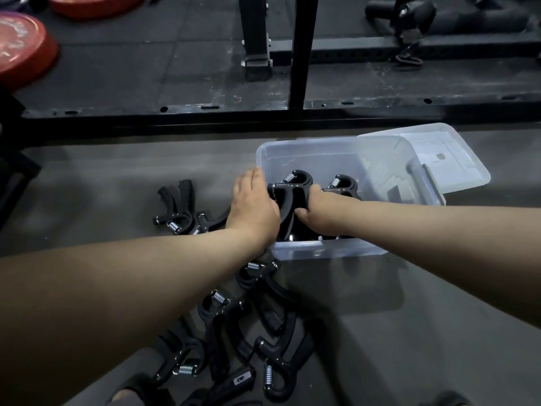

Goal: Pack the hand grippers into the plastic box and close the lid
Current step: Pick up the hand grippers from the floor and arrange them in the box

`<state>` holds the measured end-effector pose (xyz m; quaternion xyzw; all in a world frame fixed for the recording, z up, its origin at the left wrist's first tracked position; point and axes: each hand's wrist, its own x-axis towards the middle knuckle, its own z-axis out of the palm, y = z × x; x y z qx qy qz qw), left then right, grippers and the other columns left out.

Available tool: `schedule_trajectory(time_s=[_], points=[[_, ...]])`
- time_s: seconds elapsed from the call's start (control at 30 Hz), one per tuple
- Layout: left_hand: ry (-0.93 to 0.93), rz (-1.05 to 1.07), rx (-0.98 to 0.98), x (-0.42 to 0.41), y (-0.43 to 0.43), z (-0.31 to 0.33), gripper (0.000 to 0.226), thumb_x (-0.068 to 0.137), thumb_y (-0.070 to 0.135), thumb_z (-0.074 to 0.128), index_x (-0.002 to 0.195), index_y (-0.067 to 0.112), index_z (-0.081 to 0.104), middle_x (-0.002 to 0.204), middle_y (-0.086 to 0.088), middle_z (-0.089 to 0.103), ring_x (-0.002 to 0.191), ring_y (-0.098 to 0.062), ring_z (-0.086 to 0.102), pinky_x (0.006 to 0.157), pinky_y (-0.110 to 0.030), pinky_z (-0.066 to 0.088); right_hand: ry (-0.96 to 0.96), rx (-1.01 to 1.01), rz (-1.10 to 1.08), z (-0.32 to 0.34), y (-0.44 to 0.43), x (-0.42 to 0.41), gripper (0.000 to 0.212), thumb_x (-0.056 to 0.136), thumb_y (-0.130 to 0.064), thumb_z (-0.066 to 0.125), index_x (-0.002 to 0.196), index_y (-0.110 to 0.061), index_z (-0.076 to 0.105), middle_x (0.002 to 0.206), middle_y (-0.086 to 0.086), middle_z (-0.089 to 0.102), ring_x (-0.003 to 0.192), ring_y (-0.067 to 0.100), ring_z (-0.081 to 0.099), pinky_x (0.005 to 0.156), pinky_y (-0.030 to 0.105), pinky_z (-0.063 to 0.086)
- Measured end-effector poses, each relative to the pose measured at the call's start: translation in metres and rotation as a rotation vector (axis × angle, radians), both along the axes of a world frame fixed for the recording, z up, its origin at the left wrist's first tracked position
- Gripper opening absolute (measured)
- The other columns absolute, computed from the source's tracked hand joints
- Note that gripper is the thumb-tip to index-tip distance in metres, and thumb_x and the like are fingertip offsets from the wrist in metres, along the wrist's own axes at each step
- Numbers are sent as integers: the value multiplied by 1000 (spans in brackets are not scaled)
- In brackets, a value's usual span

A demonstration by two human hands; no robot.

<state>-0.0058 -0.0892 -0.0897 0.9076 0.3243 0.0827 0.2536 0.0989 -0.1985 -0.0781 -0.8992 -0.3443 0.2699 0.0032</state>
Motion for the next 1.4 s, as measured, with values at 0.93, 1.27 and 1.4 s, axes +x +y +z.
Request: schedule_trajectory(time_s=[0.93,1.27,1.4], points=[[25,-25,-33,12,7,4,67,90,9,41,152,4,15,158,-11,15,145,-26,9,119,-34,8,-93,362,-74,8,-25,-17,40,95,-42,36,126,-17,34,86,3,68,79,28,64,70,40,50],[40,-47,-7,18,11,2,69,89,5,42,152,4,15,157,-11,16,143,-27,12,118,-34,11,-166,444,117,5,-27,-24,36,97,-43,34,125,-21,37,87,2,68,83,32,64,67,40,47],[49,-53,-6,19,13,1,67,89,5,41,151,4,16,157,-11,15,142,-28,12,118,-35,12,-205,478,177,6,-23,-22,31,97,-42,35,121,-22,39,89,5,68,79,33,64,64,38,44]])
